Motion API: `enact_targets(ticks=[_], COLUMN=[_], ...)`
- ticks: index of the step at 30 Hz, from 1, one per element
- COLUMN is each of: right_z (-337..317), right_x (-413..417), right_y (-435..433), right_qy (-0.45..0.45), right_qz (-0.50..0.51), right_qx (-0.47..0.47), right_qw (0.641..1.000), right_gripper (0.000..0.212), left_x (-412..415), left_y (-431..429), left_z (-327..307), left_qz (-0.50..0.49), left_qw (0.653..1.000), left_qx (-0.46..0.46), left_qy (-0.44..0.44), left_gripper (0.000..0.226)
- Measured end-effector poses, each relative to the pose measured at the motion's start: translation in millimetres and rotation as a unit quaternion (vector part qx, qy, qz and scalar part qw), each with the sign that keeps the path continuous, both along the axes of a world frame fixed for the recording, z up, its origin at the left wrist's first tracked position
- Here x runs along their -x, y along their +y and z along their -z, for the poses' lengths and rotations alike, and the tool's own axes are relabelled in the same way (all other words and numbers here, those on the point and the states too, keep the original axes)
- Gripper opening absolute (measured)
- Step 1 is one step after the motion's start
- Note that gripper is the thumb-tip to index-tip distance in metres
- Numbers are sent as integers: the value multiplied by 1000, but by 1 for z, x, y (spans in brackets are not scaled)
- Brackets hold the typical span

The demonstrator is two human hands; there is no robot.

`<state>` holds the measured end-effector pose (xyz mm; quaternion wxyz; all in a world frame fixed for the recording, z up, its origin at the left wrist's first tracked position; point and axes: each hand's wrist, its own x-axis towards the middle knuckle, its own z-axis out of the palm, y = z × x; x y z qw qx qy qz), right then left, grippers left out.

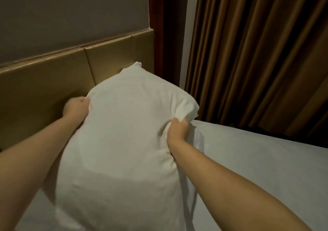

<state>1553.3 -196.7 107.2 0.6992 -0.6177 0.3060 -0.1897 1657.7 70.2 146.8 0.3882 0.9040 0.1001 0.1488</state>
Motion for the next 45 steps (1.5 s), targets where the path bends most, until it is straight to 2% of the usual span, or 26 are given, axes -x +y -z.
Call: enact_targets(ticks=[2,4,6,8,10,12,14,15,17,20,22,25,27,31,34,39,45], right_z=[-22,-28,-16,7,25,29,29,29,25,22,23,26,30,32,48,87,98], right_x=[-1,-2,-1,4,8,6,2,-1,-2,2,3,-1,-8,-36,-56,-70,-85], right_y=[1,-1,-10,-21,-25,-24,-21,-19,-15,1,13,22,22,23,28,27,20], right_qy=[-44,-33,55,154,191,177,153,161,212,200,198,204,184,189,213,248,298], right_qz=[15,-14,-70,-136,-185,-205,-195,-173,-114,-110,-166,-208,-218,-248,-285,-330,-362], right_qx=[6,43,90,95,62,54,93,141,299,482,539,618,652,645,625,610,608], right_qw=[999,998,992,974,962,961,964,961,923,846,801,730,703,698,695,676,641], right_gripper=[41,45,51,59,65,68,70,71,73,61,54,56,57,58,58,60,61], left_x=[-7,-10,-7,-1,1,-3,-5,-3,3,17,29,48,54,36,18,6,-7], left_y=[-3,-10,-13,-10,-6,2,12,15,14,-3,-25,-67,-89,-92,-79,-77,-86], left_z=[-13,-4,32,70,81,72,59,53,44,33,28,32,44,79,107,147,167], left_qz=[5,25,38,20,-11,-33,-34,-30,-8,43,75,132,166,161,170,196,212], left_qw=[1000,989,961,938,932,933,936,935,937,947,947,944,939,931,935,935,933], left_qx=[-27,-114,-210,-270,-292,-302,-299,-302,-299,-280,-286,-288,-291,-319,-304,-283,-268], left_qy=[9,89,178,218,217,195,182,182,181,150,121,93,83,73,65,82,115], left_gripper=[32,33,29,23,25,26,19,14,13,39,48,56,58,61,58,57,57])
